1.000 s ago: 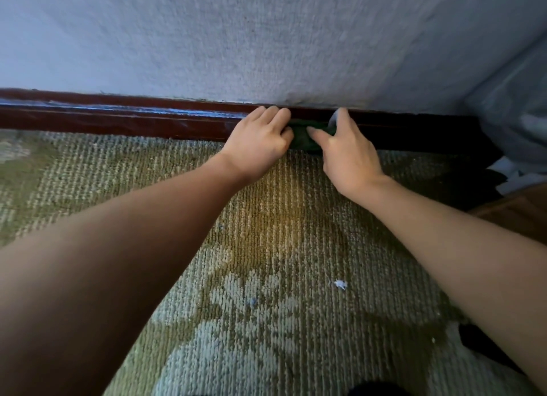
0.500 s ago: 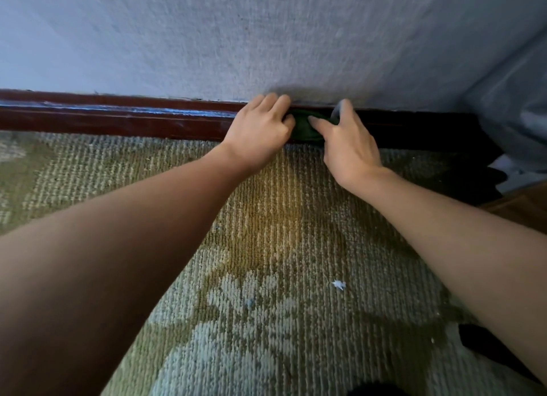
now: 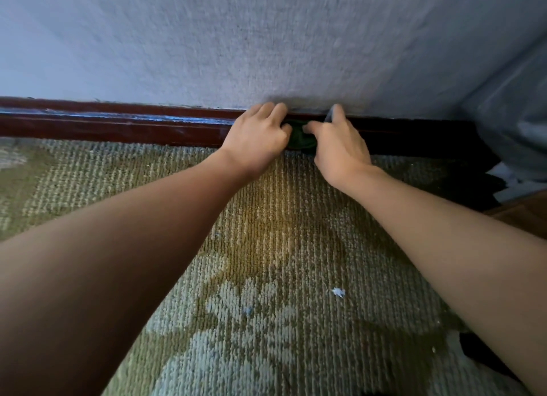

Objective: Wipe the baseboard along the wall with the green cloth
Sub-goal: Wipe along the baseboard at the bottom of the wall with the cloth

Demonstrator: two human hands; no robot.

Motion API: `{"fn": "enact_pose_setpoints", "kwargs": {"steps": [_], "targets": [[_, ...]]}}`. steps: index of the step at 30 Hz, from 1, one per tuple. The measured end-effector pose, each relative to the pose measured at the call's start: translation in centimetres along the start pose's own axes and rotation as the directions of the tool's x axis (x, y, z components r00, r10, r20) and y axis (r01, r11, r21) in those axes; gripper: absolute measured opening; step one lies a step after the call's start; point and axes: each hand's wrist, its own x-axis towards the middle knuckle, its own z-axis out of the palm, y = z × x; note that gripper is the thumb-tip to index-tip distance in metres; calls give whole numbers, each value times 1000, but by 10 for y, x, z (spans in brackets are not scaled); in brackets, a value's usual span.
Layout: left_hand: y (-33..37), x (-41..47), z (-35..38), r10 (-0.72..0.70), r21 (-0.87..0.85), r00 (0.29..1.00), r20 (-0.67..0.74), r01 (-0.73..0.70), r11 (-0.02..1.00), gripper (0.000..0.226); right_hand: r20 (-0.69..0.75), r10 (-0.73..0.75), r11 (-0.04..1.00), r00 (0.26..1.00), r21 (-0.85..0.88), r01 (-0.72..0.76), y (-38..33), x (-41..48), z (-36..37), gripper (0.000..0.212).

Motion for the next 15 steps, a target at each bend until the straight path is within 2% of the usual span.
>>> {"fn": "enact_pose_setpoints", "kwargs": {"steps": [2, 6, 9, 12, 15], "targets": [[-1, -4, 2, -39, -9, 999, 32, 40, 999, 12, 30, 24, 999, 999, 41, -26, -6, -2, -2, 32], [3, -18, 9, -27, 47, 995, 97, 22, 999, 15, 56, -90, 986, 994, -133, 97, -10, -21, 12, 29], [4, -25, 6, 62, 83, 996, 61, -67, 994, 7, 40, 36, 997, 999, 60, -38, -6, -24, 15, 31], [2, -22, 2, 87, 105, 996, 13, -88, 991, 14, -22, 51, 986, 998, 163, -46, -3, -19, 14, 26], [2, -18, 5, 98, 125, 995, -14, -95, 988, 4, -54, 76, 977, 996, 205, -64, -2, -17, 13, 25]]}}
